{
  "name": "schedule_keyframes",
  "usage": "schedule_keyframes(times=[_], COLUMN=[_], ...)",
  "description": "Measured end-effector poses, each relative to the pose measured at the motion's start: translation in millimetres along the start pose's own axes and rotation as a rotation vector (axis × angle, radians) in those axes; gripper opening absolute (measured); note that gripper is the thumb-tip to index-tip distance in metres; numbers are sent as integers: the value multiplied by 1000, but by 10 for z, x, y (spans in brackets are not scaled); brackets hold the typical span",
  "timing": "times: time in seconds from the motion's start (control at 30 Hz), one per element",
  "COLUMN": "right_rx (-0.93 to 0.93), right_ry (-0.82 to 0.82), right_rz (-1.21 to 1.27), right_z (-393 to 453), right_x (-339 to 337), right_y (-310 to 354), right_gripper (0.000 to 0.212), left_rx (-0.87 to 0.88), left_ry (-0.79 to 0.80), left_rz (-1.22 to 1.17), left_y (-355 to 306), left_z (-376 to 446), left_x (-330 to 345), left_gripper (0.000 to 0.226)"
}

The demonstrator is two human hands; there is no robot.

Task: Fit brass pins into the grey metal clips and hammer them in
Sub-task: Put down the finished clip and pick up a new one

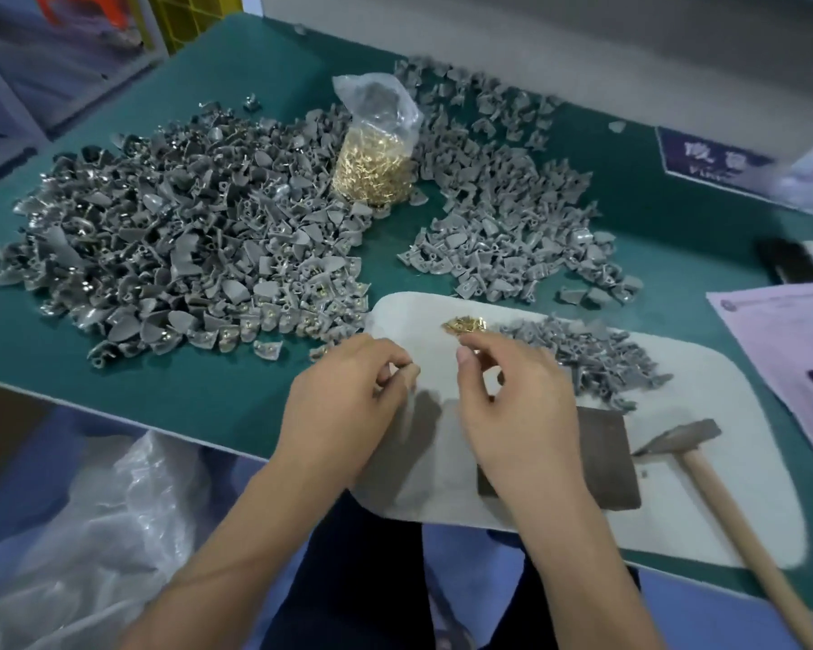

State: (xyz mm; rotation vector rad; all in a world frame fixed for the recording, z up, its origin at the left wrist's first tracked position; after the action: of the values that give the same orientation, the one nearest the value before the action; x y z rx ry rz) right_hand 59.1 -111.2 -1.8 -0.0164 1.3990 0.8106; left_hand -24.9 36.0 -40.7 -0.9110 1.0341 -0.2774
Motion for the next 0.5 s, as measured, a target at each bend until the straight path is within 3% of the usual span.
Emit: schedule_keyframes(times=[0.2,0.5], right_rx=[178,205], right_ry=[-93,-233], right_rz=[58,327], right_z=[0,-43], right_x=[-133,-208], right_y=[-490,-562], right_gripper=[17,21], left_rx=[88,209], left_ry=[140,236], left_rz=[-19,173], left_y=[-233,-363], left_z=[403,542], left_x=[335,558], left_gripper=[19,19])
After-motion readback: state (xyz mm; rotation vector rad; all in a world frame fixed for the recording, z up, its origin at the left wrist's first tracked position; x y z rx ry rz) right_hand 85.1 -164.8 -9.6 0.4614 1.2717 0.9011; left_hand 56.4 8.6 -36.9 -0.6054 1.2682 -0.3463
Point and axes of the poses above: each hand's wrist, its own z-axis towards the middle knuckle, its own x-axis out of the palm, y = z × x, the point moved 1 cm from there along z, towards the middle knuckle, and after that the axes turned 9 degrees about -z, right-handed, at the moved point
